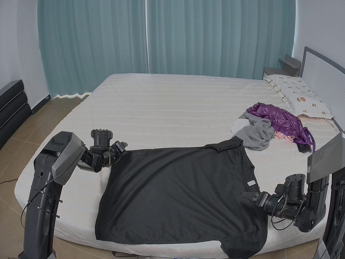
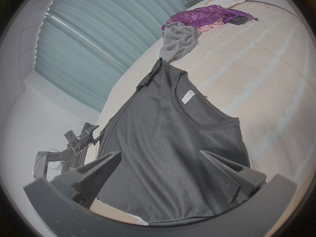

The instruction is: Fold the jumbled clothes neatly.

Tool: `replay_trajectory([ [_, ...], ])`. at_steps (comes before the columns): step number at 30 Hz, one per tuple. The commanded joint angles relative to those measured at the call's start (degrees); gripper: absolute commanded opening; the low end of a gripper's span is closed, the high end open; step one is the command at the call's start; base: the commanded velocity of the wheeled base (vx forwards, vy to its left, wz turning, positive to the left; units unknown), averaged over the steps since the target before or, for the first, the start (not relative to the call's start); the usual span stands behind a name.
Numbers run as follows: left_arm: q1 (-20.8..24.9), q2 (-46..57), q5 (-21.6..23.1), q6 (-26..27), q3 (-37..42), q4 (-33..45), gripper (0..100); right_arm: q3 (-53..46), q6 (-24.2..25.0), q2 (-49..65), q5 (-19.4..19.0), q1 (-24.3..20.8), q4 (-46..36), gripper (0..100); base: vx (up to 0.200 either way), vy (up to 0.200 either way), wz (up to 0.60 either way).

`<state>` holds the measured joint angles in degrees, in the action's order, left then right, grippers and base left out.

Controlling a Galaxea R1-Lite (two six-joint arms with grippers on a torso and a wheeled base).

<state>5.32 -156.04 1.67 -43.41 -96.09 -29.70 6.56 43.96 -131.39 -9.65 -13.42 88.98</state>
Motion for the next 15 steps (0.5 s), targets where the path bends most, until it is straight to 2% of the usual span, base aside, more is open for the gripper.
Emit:
replay_trajectory([
  [1, -0.2, -1.5, -0.3, -0.1, -2.4, 0.3, 0, 0.0, 0.0, -0.3, 0.0, 0.1, 0.8, 100, 0.0, 0.0, 0.0],
  [8, -0.7, -2.3, -2.5, -0.2, -4.5, 0.2, 0, 0.0, 0.1, -0.2, 0.0, 0.1, 0.8, 100, 0.0, 0.0, 0.0],
  [9, -1.0, -3.4, -4.1, -0.2, -6.8, 0.3, 0, 0.0, 0.1, -0.2, 0.0, 0.2, 0.8, 100, 0.0, 0.0, 0.0],
  [15, -1.6, -5.2, -6.9, -0.2, -10.6, 0.3, 0, 0.5, 0.1, -0.3, 0.0, 0.5, 0.8, 100, 0.0, 0.0, 0.0],
])
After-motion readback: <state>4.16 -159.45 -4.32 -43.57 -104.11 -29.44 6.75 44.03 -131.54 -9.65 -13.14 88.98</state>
